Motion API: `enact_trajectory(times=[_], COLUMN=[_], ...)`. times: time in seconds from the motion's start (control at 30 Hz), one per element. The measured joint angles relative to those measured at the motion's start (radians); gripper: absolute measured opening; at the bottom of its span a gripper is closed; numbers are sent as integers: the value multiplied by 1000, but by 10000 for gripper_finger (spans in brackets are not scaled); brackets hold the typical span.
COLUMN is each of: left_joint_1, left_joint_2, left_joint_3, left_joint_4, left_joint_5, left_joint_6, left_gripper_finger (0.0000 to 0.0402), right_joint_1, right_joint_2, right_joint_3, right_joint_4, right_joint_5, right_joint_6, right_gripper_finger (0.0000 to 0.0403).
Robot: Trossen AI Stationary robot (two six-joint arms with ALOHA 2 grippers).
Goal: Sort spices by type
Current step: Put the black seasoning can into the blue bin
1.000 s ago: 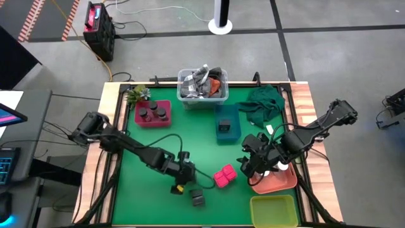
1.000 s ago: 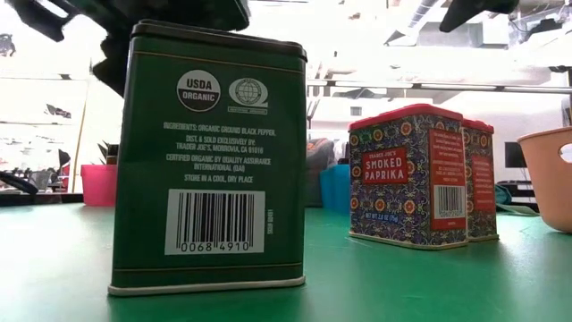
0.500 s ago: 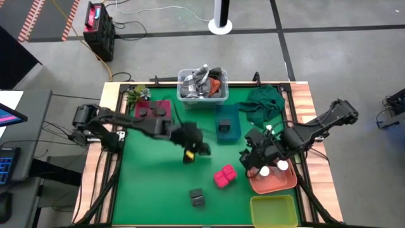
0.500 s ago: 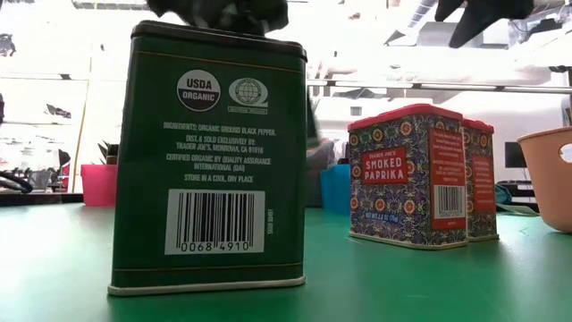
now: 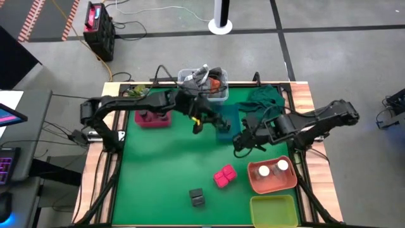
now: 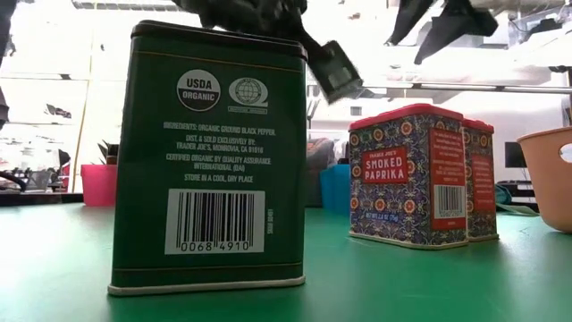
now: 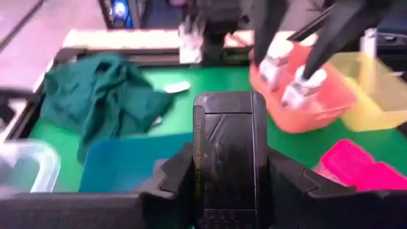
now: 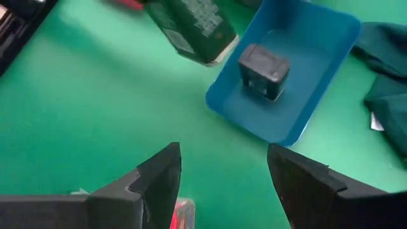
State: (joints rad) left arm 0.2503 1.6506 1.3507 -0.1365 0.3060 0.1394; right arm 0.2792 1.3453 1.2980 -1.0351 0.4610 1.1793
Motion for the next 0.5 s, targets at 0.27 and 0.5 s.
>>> enact_trajectory(times=[0.27, 0.5], left_joint_1=[89, 111], left_joint_2=[185, 375], left_joint_3=[158, 342], left_joint_4=[-11, -97], left_joint_5=[-51, -81], left_joint_6=[-9, 17], left_gripper_finger=[132, 133], right_joint_1=[-27, -27], right_joint_2=[0, 0], right_joint_3=[0, 0], right_joint_4=[2, -23], right_joint_5=[-2, -4], right_joint_6=[0, -51], right_gripper_finger=[260, 260])
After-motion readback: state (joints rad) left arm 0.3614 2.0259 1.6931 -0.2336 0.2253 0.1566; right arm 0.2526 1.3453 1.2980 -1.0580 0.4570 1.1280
